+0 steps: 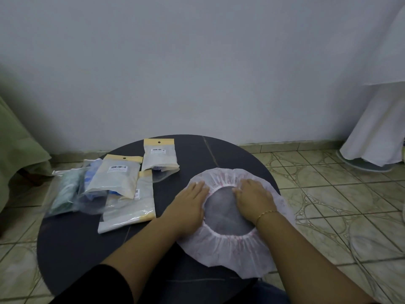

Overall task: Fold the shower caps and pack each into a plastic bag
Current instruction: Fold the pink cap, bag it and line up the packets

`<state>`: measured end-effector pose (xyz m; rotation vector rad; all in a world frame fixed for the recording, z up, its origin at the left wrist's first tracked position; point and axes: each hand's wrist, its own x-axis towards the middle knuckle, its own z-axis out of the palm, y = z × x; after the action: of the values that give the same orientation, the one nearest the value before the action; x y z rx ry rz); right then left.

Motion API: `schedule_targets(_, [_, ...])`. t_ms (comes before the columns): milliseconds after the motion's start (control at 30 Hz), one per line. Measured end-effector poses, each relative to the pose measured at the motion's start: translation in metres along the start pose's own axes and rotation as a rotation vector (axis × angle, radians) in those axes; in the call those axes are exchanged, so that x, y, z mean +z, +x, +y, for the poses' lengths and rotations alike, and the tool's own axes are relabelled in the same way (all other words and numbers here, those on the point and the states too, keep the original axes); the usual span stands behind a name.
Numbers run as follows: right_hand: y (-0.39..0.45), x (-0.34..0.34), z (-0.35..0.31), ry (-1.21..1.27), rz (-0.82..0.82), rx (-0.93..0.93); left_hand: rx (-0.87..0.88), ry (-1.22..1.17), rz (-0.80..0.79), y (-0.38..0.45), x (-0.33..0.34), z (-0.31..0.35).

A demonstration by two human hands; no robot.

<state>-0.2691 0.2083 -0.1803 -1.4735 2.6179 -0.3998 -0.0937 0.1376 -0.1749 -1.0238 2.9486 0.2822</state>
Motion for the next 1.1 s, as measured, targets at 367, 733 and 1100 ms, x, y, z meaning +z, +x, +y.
schedule_targets(367, [0.003, -0.006, 0.001, 0.111, 0.089, -0.129, -0.329, 0.212, -0.204, -0.006, -0.01, 0.015])
schedule_targets(733, [-0.006, -0.036, -0.007, -0.051, -0.003, 0.071, -0.303, 0.065, -0.046, -0.017, -0.034, 0.047])
schedule_targets(1100, [-0.007, -0.02, 0.008, -0.059, -0.207, 0.207, -0.037, 0.058, -0.039, -0.002, 0.004, 0.005])
